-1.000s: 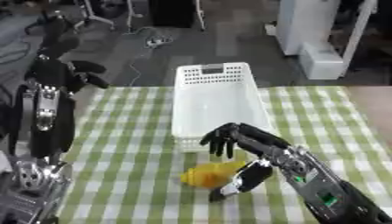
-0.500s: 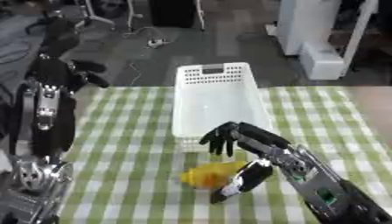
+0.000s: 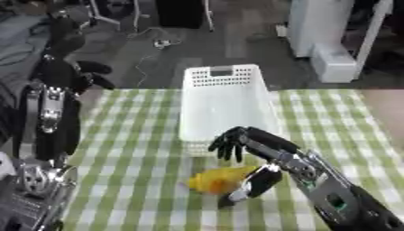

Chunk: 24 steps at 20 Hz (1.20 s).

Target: Pick up objects on the table and place them in the box.

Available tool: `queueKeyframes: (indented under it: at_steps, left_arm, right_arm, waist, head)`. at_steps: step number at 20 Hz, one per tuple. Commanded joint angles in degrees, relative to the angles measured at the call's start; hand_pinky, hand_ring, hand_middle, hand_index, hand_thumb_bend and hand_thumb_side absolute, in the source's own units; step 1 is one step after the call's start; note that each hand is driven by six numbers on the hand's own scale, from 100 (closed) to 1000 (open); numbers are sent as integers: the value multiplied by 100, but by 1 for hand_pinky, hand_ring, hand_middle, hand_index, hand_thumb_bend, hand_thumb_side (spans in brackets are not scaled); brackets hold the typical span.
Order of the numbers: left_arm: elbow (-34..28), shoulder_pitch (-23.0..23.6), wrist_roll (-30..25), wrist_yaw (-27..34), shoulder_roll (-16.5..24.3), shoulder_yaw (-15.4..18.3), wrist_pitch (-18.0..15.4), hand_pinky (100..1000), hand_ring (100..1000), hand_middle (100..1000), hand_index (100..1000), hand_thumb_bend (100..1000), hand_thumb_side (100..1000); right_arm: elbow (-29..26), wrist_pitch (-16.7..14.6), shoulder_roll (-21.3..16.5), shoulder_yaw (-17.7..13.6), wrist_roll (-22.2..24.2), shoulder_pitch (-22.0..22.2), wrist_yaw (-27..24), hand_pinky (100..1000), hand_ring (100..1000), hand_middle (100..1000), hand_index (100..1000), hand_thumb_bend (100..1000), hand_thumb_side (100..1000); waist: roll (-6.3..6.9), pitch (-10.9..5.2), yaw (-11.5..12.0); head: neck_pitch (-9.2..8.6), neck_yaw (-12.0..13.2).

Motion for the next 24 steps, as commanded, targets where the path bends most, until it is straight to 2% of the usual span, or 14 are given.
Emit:
queueKeyframes:
  at_steps: [1,19,24]
  left_arm:
    - [-97,-85,5,19,17,8,-8,458,601,1000,811,258,764]
    - [-97,-162,-5,53,-18,-6,-6,461,602,1000,811,261,766]
    - [-97,-165,-3,59,-22,-3,-7,461,602,1000,811,261,765]
  right_arm:
    - [65,-46,63,-44,22,-125,81,440,565,572,771,898,287]
    - [839,-55,294,-98,138,-63,117,429,557,555,775,879,274]
    - [868,-85,301,-147,95,-86,109,429,556,553,774,888,278]
  waist:
    - [-6,-50,14]
    - [-10,-26,61]
    - [-10,-27,63]
  head:
    - [-1,32]
    - [18,105]
    - [32,119]
